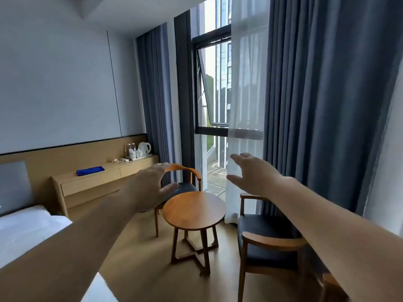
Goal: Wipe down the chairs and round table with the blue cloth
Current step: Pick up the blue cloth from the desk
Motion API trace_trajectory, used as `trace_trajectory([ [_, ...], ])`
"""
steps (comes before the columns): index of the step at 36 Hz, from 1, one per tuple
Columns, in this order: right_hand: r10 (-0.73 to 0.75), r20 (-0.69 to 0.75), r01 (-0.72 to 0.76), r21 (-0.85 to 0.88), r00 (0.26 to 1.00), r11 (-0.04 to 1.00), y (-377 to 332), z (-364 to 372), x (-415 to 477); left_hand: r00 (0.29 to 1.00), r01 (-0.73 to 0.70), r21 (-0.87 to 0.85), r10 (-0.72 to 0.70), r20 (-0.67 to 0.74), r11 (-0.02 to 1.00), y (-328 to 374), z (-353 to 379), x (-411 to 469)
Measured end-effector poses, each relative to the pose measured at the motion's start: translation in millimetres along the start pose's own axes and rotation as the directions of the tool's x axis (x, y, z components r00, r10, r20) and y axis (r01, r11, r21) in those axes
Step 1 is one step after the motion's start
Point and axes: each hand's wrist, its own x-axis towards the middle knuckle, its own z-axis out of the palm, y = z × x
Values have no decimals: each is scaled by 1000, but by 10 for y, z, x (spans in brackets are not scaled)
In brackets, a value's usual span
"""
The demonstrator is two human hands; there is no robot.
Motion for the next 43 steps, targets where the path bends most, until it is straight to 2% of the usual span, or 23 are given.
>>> trace_trajectory([
  [12,48,82,-46,-19,996,999,-174,907,1226,994,25,10,-26,103,1000,-963,541,899],
  [24,42,192,-41,-10,980,999,-272,1737,1903,977,57,10,-57,207,998,-1557,1202,1310],
  [35,-86,217,73,67,972,995,-165,2472,2632,957,151,46,-157,245,988,-1963,1674,1736],
  [43,-226,229,199,132,947,971,179,3107,3588,930,278,56,-284,234,959,-2197,2112,2422],
])
